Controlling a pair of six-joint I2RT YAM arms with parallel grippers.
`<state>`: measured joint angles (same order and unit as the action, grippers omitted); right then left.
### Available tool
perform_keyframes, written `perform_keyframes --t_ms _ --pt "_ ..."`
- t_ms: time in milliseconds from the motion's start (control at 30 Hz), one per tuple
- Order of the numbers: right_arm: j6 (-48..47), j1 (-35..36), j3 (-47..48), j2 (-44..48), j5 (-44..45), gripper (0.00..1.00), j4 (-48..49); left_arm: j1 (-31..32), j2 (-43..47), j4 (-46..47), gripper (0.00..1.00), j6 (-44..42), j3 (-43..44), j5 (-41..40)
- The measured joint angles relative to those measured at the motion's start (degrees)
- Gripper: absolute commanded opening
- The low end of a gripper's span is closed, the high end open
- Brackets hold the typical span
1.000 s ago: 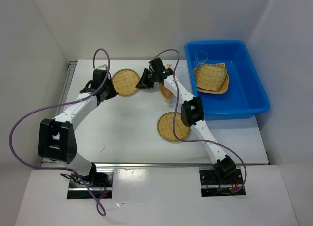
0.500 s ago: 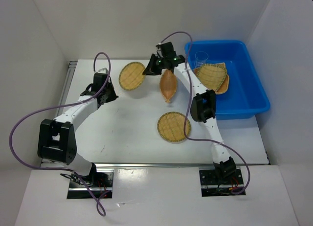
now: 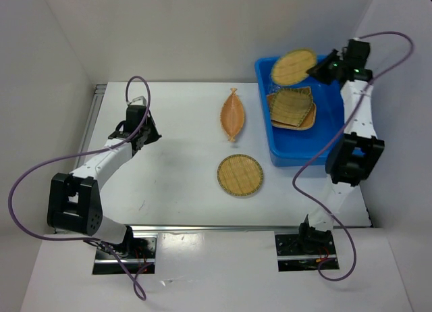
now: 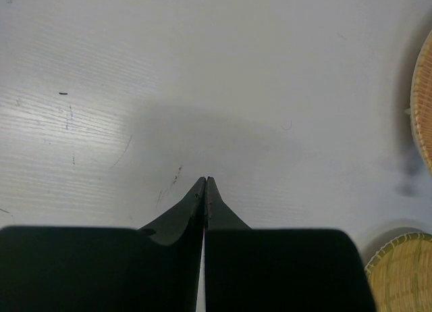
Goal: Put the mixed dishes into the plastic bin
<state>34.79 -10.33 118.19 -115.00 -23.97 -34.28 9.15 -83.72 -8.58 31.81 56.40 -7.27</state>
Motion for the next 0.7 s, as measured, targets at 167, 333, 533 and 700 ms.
perform_keyframes --t_ms 167,333,533,700 --pt "-1.9 -7.3 -5.8 7.0 7.0 0.01 -0.1 0.0 0.1 0.3 0.03 0.1 -1.1 0.1" --pt "-3.9 -4.9 -8.4 8.4 11.9 0.01 -0.9 0.0 0.1 0.7 0.03 0.1 -1.2 0.5" --pt "-5.3 -3.6 -11.0 8.0 15.9 0.01 -3.7 0.0 0.1 0.9 0.03 0.1 -1.2 0.8" --pt "-6.0 -3.7 -11.0 6.8 18.6 0.01 -4.0 0.0 0.1 1.0 0.03 0.2 -1.2 0.7"
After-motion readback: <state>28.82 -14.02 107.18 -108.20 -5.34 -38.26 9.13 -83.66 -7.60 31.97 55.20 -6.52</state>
